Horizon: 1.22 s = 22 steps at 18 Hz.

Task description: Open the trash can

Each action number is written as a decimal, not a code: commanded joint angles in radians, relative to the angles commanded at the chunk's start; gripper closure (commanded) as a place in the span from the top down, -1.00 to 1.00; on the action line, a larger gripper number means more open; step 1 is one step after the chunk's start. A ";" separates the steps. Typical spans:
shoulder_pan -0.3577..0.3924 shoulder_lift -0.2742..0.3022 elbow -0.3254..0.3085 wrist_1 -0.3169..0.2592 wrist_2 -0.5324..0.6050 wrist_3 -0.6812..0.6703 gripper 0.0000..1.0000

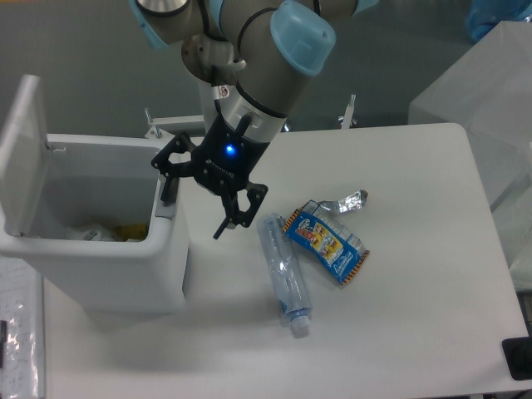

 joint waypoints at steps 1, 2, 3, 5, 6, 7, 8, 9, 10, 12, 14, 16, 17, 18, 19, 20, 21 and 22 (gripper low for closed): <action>0.000 0.000 0.015 0.000 0.000 -0.008 1.00; 0.005 -0.003 0.029 0.000 0.000 -0.015 1.00; 0.009 -0.012 0.046 0.003 0.002 -0.015 1.00; 0.044 -0.038 0.065 0.043 0.003 -0.012 1.00; 0.070 -0.051 0.063 0.079 0.009 -0.011 1.00; 0.093 -0.067 0.062 0.124 0.027 -0.008 1.00; 0.112 -0.096 0.062 0.168 0.061 -0.008 1.00; 0.132 -0.122 0.063 0.208 0.105 -0.005 1.00; 0.150 -0.147 0.066 0.257 0.156 -0.002 1.00; 0.158 -0.173 0.068 0.323 0.234 0.035 1.00; 0.170 -0.218 0.075 0.331 0.274 0.096 1.00; 0.189 -0.258 0.077 0.334 0.355 0.162 1.00; 0.193 -0.261 0.072 0.333 0.417 0.200 1.00; 0.202 -0.264 0.068 0.333 0.470 0.242 1.00; 0.222 -0.270 0.063 0.333 0.500 0.280 1.00; 0.233 -0.287 0.066 0.330 0.503 0.305 1.00; 0.239 -0.305 0.072 0.325 0.505 0.316 1.00; 0.250 -0.324 0.078 0.324 0.506 0.320 1.00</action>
